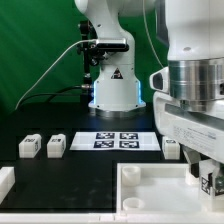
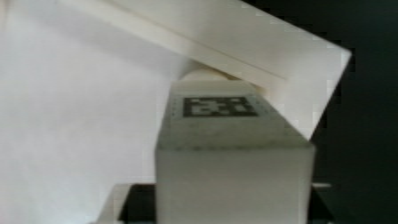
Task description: Assemble one leg
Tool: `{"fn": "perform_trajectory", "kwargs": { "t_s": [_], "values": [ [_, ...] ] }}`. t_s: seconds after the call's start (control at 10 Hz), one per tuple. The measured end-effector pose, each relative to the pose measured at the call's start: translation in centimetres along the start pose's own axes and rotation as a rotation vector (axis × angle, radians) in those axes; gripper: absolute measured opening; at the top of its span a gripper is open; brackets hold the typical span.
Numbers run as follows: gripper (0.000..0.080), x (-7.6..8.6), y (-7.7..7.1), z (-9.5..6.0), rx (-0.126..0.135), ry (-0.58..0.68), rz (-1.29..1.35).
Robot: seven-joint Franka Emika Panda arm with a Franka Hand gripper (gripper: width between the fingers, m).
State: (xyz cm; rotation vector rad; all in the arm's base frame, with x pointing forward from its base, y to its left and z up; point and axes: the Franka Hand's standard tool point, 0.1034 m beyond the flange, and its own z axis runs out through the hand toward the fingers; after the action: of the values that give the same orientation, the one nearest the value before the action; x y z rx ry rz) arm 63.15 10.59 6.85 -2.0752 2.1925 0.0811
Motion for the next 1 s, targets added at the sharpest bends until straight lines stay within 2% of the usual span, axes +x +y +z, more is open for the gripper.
{"fn": "perform_trajectory", "kwargs": {
  "t_s": [0.1,0.2,0.3,0.5,0.6,0.7,0.8,0.9,1.0],
  "values": [
    [0.0292,-0.1,0.4,0.1,0.041,-0.016,0.274],
    [0.0292,-0.1,0.5,0.0,0.054,-0.008,0.351],
    [0.0305,0.0,0.6,0.0,0.055,0.008,0.441],
    [0.0305,0.2,0.7,0.0,0.049,0.022,0.443],
    [0.0384,0.0,0.8,0.1,0.047,0.015,0.434],
    [0.0565,-0.1,0.8,0.1,0.048,0.016,0.417],
    [0.0565,-0.4,1.0,0.0,0.065,0.014,0.412],
    [0.0634,-1.0,1.4,-0.5,0.085,0.009,0.405],
    [0.0645,-1.5,1.4,-1.0,0.096,0.002,0.400]
  ]
}}
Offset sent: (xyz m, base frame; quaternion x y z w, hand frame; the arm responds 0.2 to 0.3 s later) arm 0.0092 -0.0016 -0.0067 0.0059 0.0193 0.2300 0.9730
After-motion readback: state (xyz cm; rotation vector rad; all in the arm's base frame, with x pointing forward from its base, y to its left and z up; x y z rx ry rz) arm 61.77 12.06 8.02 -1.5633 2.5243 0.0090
